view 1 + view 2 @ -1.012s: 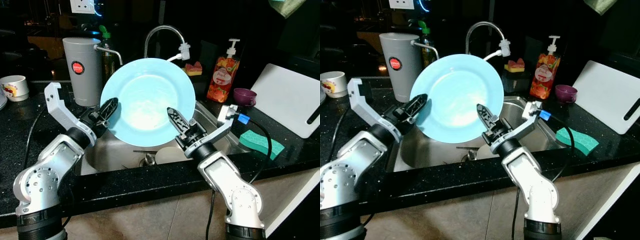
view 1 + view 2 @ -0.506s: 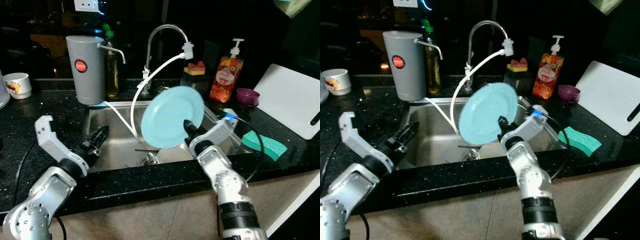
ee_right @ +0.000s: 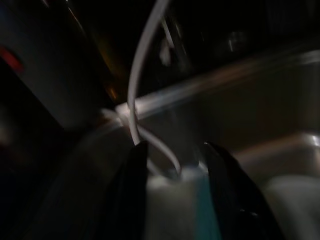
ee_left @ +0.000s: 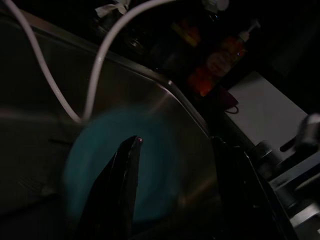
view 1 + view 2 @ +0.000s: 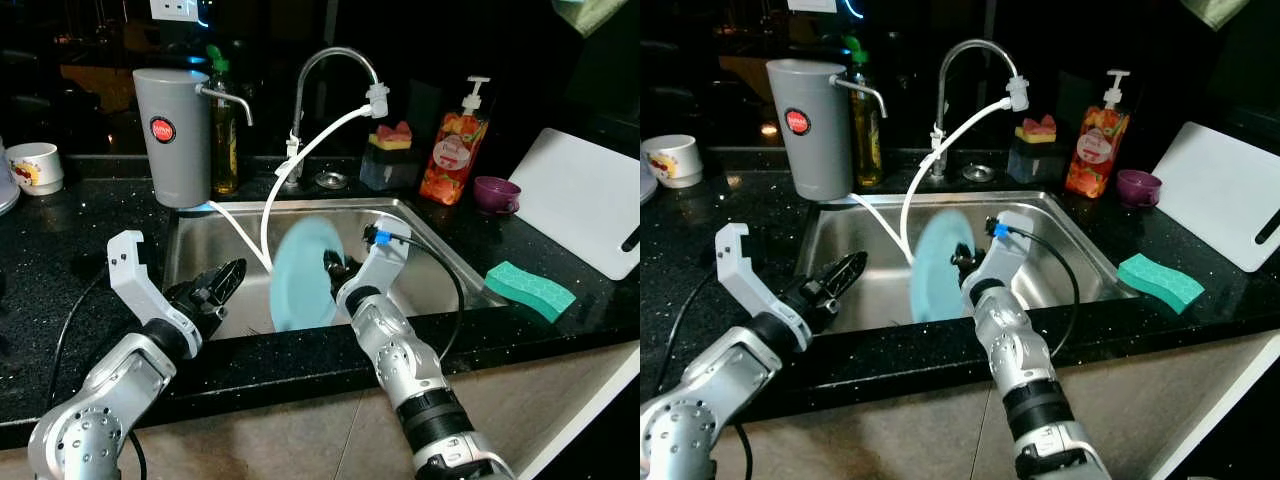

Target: Kitchen organization

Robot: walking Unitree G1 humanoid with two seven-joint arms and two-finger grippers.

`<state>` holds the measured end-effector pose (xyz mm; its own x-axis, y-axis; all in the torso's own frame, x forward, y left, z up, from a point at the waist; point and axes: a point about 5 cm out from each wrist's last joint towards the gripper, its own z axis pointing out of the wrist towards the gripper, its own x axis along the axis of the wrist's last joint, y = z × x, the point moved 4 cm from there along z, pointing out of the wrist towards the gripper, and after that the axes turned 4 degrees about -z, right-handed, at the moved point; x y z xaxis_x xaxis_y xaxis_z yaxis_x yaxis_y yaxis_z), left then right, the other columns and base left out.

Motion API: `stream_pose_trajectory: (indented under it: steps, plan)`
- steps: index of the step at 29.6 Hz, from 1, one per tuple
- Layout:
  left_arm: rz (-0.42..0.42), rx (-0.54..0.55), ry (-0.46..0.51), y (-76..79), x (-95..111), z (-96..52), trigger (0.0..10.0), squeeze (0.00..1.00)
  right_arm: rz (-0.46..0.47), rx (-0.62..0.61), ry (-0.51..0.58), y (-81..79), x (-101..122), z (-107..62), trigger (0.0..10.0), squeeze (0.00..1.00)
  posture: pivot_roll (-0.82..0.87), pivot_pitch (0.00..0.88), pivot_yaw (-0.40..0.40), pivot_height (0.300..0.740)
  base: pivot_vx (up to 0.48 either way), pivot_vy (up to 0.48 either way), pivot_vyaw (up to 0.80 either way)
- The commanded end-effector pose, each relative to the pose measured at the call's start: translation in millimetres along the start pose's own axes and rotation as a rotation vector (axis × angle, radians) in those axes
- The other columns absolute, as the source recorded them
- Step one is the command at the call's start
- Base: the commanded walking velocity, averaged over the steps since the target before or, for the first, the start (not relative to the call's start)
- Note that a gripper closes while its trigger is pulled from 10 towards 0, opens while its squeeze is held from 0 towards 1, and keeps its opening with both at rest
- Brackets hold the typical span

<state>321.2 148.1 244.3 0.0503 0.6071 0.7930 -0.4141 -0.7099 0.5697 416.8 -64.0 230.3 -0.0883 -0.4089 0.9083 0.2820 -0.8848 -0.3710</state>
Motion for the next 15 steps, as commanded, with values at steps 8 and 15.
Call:
stream_pose_trajectory:
  steps: [8, 15]
  plan:
    - [0.215, 0.061, -0.056, 8.3, -19.1, 32.6, 10.0, 0.00, -0.073, 0.083, 0.306, -21.4, 76.0, -28.1, 10.0, 0.00, 0.15, 0.070, -0.111, 0.740, 0.000, 0.000, 0.00]
    - [0.422, 0.187, -0.023, -1.4, -13.8, 44.0, 10.0, 0.00, -0.082, 0.077, 0.388, -25.8, 94.6, -40.5, 10.0, 0.00, 0.13, 0.069, -0.089, 0.740, 0.000, 0.000, 0.00]
